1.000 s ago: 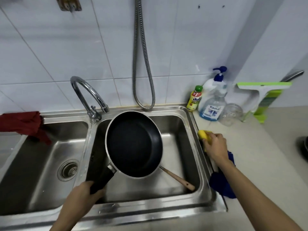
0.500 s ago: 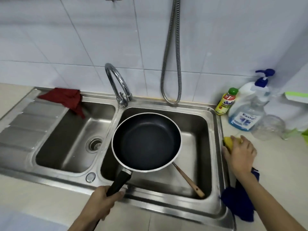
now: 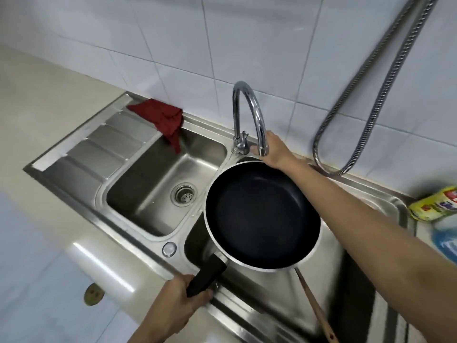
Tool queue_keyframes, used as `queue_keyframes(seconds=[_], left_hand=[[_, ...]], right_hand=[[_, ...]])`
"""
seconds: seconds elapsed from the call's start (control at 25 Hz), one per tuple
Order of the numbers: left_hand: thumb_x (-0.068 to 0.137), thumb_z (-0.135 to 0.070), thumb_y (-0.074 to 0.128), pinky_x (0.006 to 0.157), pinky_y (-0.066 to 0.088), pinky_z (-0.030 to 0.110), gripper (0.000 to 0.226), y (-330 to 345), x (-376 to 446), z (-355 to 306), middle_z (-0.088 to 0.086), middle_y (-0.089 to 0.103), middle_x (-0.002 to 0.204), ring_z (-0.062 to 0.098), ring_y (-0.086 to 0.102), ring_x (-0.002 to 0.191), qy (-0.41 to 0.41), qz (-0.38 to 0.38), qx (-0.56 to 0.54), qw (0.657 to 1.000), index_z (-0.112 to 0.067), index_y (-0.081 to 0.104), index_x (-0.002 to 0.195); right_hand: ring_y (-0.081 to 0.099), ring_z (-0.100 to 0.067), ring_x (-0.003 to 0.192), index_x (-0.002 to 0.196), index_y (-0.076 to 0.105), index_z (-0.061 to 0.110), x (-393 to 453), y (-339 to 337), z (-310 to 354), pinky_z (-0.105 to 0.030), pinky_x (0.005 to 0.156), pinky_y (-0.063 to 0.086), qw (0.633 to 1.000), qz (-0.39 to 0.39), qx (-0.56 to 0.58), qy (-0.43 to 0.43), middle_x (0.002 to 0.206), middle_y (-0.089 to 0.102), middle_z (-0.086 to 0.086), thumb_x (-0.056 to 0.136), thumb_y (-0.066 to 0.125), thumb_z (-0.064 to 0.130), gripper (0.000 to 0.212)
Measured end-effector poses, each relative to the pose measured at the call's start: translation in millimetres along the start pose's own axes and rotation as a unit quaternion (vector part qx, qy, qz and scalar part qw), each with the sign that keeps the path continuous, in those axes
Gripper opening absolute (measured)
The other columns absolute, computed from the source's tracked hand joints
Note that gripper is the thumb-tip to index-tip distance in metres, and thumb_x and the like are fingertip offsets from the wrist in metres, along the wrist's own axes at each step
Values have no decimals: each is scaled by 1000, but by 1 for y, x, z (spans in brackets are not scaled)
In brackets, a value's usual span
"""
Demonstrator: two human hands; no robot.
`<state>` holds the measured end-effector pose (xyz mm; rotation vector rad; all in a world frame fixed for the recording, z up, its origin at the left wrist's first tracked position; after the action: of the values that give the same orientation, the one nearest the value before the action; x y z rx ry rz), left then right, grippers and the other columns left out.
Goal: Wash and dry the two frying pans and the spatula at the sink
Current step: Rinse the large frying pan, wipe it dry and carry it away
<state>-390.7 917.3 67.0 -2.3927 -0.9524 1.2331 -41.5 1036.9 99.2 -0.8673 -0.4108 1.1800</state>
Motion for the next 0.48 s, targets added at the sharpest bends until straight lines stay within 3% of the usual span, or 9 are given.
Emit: queue_keyframes(seconds=[0.12,0.2,0.28,0.4,0.44,0.48], left_hand=[[83,-34,70,40,29,21,36,1,7,-5,-3,43,48,5,37,32,-4,4,-1,1000,-1,61,75],[83,-31,70,40,31,21,31,2,13,-5,-4,45,46,7,38,32,-14,2,-14,1000,-5,60,70],[84,-28,70,38,31,21,28,4,15,-5,-5,43,43,9,39,32,-25,0,-33,999,-10,58,68],[84,-28,70,37,33,23,28,5,14,-5,-5,42,42,13,40,34,-38,-1,-58,998,-2,61,78],[85,-28,70,36,33,23,29,6,13,-5,-4,42,42,14,40,33,-42,-2,-64,997,0,61,80],[85,-28,70,35,33,22,31,6,12,-5,-4,43,41,14,40,32,-45,-2,-66,997,1,62,81]], right_hand=[[56,-29,108,126,48,-2,12,15,8,-35,101,42,997,6,63,-44,114,59,-16,89,51,10,39],[56,-26,108,129,49,-2,18,18,3,-27,99,43,992,25,106,-57,116,59,-12,93,47,1,36],[50,-30,124,136,48,7,27,15,-5,-34,109,38,986,75,148,-32,134,53,-16,91,53,15,45],[52,-23,126,133,53,22,32,11,-9,-36,113,35,971,165,167,-45,136,55,-11,73,63,62,73],[51,-22,127,133,52,26,34,12,-6,-36,113,33,969,178,156,-73,138,54,-10,75,62,63,69],[48,-24,130,134,50,26,32,13,-1,-38,114,32,971,188,129,-67,140,51,-10,85,59,50,56]])
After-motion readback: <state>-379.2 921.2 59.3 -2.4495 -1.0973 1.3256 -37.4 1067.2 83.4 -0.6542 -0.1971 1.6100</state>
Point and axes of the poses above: each hand's wrist, its own x-axis towards the middle knuckle, its own y-axis out of the palm, z = x × y, the point moved 6 cm from there along x, towards the middle knuckle
